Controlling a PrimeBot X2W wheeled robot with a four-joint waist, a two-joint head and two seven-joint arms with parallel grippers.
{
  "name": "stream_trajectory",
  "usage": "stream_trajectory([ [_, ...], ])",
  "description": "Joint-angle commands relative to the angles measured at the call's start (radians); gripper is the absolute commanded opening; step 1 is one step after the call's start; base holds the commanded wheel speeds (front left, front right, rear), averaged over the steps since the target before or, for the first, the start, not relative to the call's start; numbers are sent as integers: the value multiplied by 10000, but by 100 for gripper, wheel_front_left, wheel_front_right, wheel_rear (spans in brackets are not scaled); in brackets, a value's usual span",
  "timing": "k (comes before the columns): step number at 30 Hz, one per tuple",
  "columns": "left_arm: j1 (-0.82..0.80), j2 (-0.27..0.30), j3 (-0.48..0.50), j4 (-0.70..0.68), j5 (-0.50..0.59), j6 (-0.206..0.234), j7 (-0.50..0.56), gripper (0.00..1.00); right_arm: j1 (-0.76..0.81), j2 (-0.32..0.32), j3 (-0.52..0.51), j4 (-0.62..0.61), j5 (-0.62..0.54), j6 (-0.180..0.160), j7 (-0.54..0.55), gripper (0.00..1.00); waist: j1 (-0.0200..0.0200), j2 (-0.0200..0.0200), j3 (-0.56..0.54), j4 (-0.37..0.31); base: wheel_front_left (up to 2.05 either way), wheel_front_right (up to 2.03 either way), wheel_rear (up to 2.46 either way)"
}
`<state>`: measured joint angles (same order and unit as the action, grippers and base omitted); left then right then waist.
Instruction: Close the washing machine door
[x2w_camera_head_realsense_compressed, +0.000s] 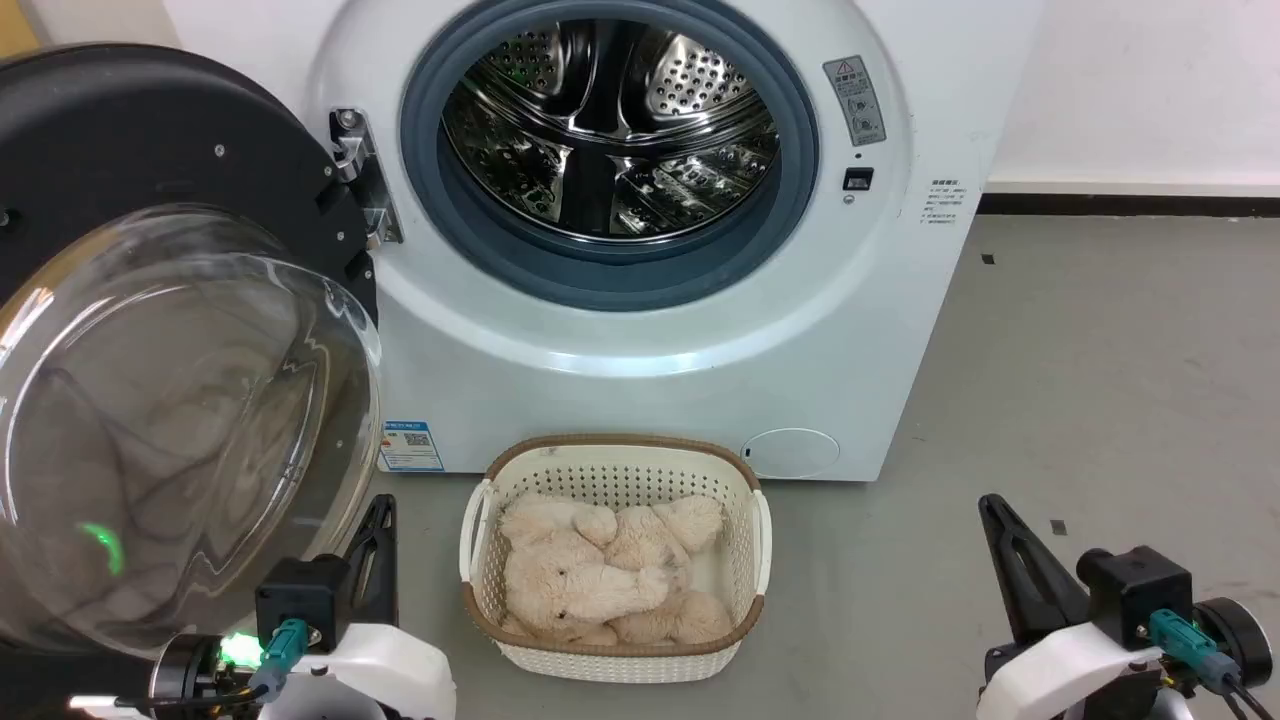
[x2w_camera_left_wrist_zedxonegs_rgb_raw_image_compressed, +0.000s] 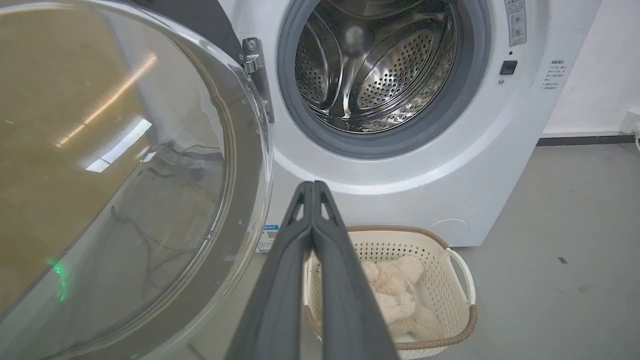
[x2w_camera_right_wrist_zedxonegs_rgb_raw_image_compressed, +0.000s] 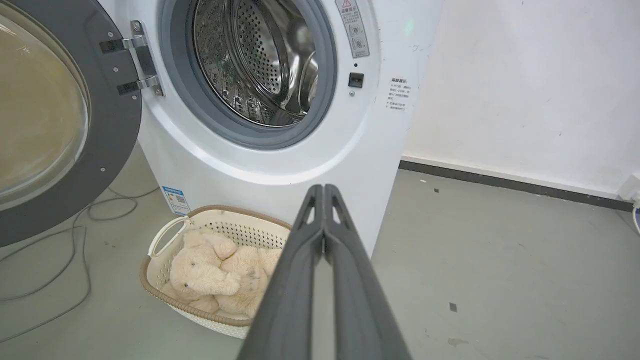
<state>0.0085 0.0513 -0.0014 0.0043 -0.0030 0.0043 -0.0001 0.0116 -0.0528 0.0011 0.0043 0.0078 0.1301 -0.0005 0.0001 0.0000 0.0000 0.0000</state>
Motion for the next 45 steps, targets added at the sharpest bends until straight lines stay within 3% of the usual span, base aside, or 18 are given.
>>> stream_trajectory([
  [1,-85,-11,14,-43,30,-43,1,0,-116,26,-11,-43,-78,6,5,0,-1,0,0,0,0,0,0],
  [6,-85,-11,14,-43,30,-43,1,0,-116,26,-11,-43,-78,6,5,0,-1,0,0,0,0,0,0],
  [7,0,0,0,0,-1,0,-2,100,1,0,-1,0,3,0,-2,100,0,0,0,0,0,0,0],
  [28,52,0,-111,155,-209,63,-352,100,80,2,-53,67,330,-1,-352,100,0,0,-13,97,0,0,0],
  [45,140,-2,-176,215,-410,145,-708,100,217,6,-31,106,525,0,-707,100,0,0,-60,731,0,0,0],
])
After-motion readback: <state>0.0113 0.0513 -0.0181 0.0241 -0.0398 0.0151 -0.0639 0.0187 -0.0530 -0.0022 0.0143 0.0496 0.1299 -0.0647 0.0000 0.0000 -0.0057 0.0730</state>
